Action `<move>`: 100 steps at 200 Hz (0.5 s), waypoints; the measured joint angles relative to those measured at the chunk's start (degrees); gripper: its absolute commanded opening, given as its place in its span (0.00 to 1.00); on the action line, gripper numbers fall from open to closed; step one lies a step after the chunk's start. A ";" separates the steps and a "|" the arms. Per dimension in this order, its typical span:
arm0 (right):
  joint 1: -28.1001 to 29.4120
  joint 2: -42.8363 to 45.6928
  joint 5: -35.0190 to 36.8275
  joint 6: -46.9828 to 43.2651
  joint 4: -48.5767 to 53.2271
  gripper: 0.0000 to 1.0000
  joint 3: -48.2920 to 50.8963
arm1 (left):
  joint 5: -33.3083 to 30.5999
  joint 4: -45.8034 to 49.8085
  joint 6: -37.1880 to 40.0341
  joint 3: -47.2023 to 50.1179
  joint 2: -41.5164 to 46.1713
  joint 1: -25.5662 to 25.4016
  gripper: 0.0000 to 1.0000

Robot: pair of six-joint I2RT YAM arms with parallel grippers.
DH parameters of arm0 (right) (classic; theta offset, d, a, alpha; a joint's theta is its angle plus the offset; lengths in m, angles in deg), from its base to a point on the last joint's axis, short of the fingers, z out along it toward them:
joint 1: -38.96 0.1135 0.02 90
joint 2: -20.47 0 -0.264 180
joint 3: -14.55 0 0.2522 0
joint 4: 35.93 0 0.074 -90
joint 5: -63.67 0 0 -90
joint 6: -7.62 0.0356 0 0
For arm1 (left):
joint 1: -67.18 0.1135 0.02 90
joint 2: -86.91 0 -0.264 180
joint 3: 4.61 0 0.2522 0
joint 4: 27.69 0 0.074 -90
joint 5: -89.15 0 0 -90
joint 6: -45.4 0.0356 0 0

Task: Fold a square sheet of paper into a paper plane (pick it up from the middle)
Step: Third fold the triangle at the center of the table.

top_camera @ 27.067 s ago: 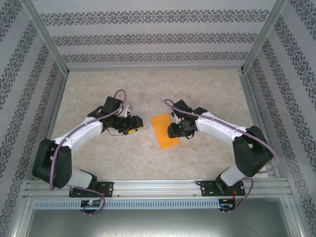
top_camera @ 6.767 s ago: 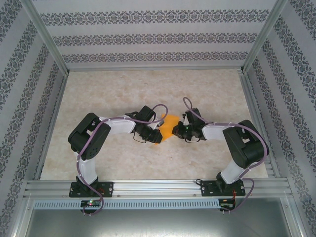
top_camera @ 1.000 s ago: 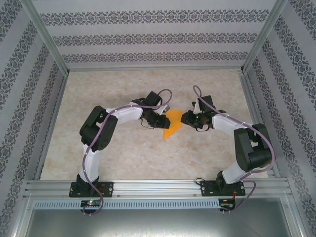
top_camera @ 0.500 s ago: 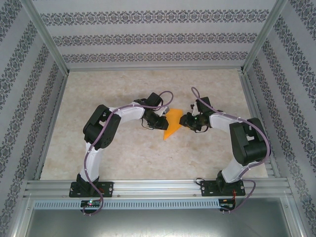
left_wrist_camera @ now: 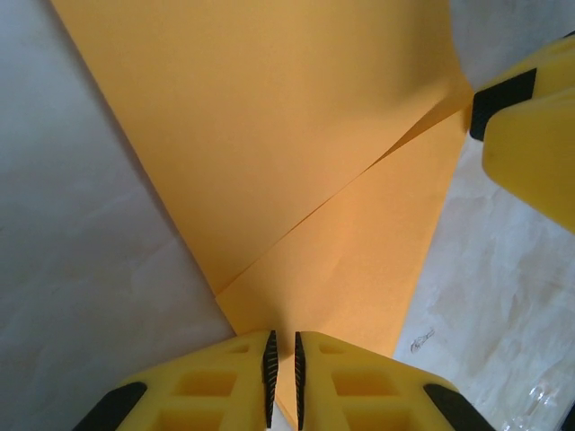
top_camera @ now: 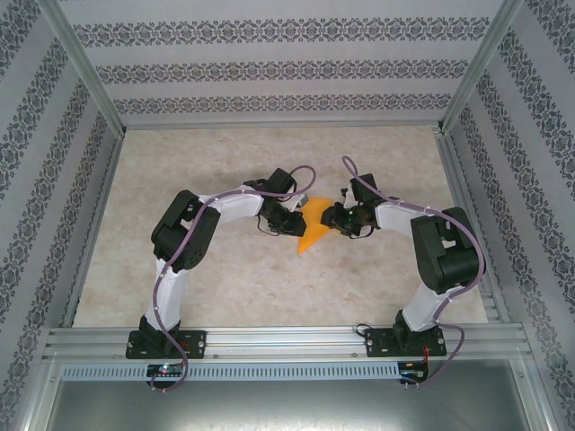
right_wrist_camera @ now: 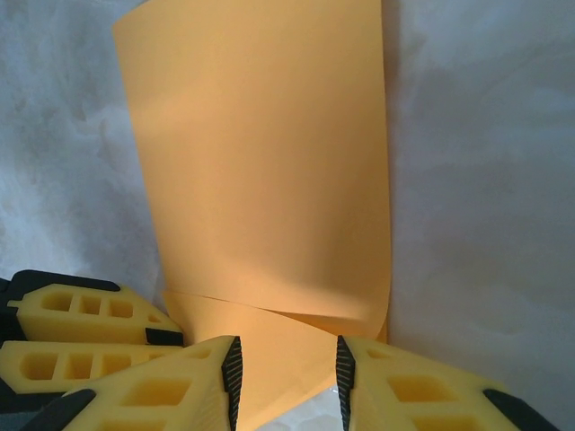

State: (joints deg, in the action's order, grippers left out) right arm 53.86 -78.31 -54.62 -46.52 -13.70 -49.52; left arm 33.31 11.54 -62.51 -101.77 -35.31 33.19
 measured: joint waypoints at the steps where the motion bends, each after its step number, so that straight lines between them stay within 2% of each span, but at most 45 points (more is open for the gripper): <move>1: 0.00 0.00 0.00 0.00 0.02 0.36 0.00 | 0.00 0.00 0.00 0.00 0.00 0.00 0.19; 53: 0.00 3.17 2.34 0.09 1.40 0.36 0.17 | 0.02 0.02 0.37 0.00 0.00 0.00 0.19; 100: 0.00 2.51 2.49 0.94 1.33 0.36 0.61 | 0.02 0.02 0.63 0.00 0.00 0.00 0.18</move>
State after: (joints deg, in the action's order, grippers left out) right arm 53.86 -75.79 -52.13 -45.58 -12.37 -48.91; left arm 33.33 11.56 -61.88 -101.77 -35.31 33.19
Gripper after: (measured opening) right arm 0.363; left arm 0.186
